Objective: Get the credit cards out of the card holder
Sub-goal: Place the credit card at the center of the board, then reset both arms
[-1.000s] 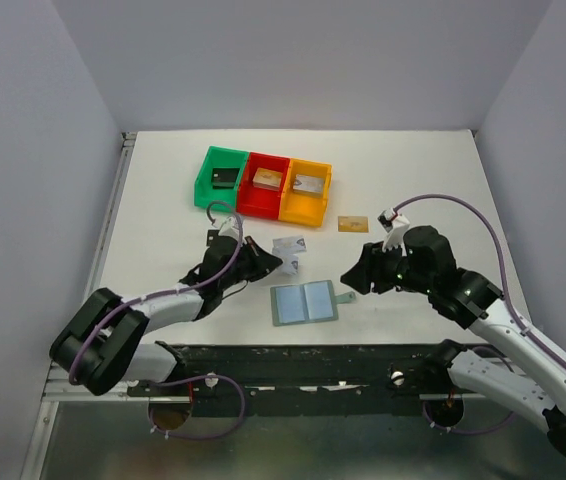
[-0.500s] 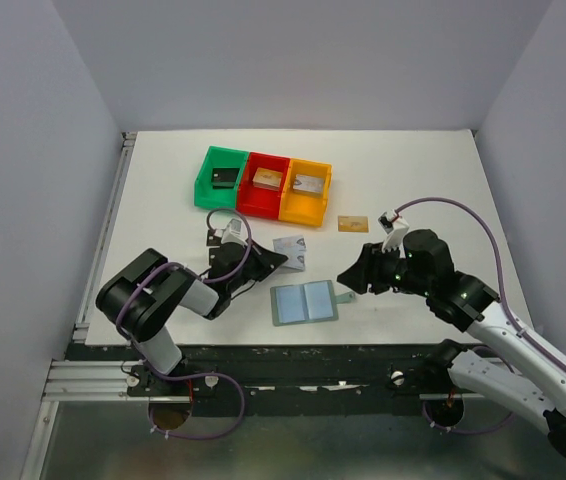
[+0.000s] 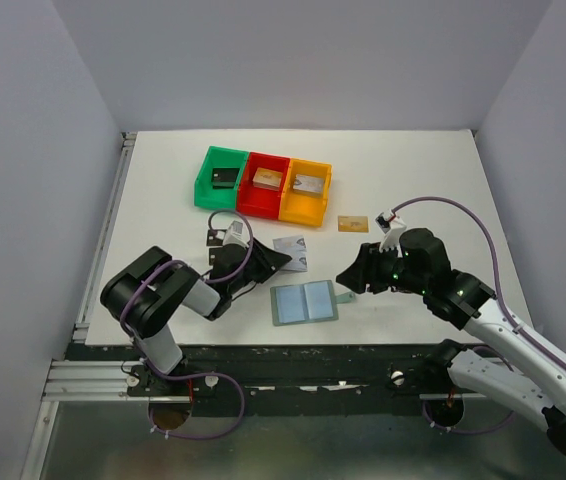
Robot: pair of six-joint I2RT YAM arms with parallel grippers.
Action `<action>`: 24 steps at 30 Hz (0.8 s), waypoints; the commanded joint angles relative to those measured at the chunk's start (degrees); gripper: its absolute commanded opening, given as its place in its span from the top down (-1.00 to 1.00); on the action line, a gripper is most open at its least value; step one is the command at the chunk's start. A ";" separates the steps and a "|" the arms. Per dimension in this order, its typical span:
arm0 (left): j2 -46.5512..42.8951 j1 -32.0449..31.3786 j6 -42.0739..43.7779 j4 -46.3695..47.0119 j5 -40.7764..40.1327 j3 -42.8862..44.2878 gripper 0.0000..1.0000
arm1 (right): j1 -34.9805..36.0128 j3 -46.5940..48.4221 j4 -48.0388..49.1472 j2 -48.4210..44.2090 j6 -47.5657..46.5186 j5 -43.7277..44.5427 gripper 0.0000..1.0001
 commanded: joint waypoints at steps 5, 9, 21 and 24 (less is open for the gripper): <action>-12.28 0.18 3.69 -21.40 -6.22 0.18 -0.51 | 0.02 1.60 -2.96 -0.51 -0.95 4.11 -0.16; -23.97 2.28 6.68 -36.80 -11.78 0.62 -0.98 | 0.11 2.75 -6.66 -0.60 -1.74 7.81 -0.16; -45.70 2.46 15.47 -86.29 -26.11 15.12 -0.99 | 0.02 1.52 -8.16 -3.94 -3.41 15.80 -0.19; -48.68 2.55 16.09 -91.23 -26.38 15.48 -0.98 | 0.02 0.55 -7.63 -5.16 -3.32 18.09 -0.20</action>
